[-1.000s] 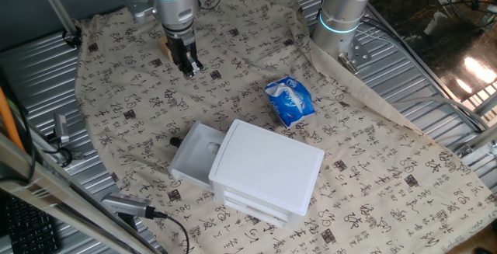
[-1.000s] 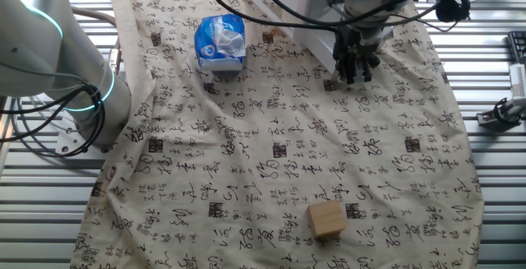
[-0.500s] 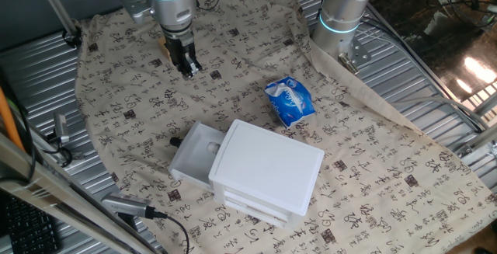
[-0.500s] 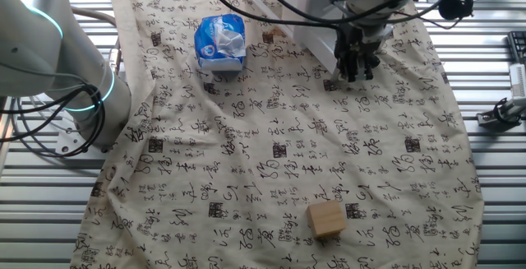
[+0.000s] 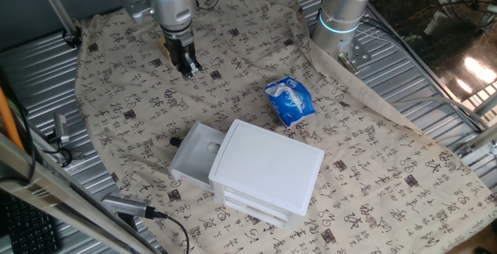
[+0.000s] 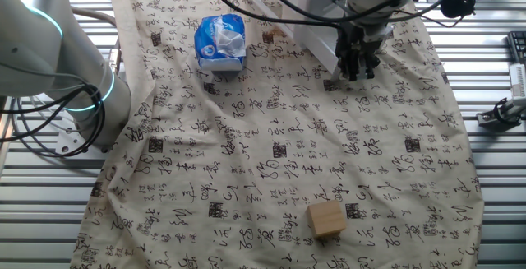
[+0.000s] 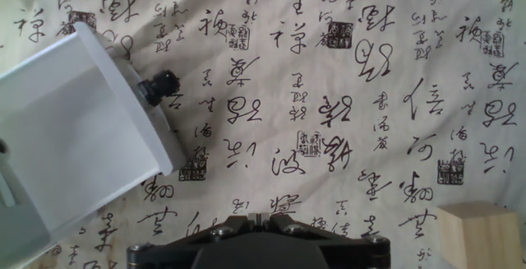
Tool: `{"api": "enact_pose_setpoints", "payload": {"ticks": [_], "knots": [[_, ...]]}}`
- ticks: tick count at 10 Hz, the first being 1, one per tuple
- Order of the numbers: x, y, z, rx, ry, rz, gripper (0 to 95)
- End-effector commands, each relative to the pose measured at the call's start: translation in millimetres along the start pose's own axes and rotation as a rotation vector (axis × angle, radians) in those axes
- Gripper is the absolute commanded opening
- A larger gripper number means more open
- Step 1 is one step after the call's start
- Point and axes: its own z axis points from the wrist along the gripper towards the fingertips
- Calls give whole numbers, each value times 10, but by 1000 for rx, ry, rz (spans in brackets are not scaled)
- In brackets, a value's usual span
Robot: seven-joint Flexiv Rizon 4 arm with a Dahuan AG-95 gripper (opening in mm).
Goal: Put things in the drawer
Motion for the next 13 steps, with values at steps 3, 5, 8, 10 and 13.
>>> {"api": "enact_pose_setpoints", "payload": {"ticks": [3,5,8,10,13], "knots": [[-21,8,-10,-1,2,-14,0],[55,-219,22,-3,0,-146,0],[190,-741,220,7,0,-329,0],[247,-998,375,10,-3,-351,0],[326,-1279,574,14,-8,-471,0]]}}
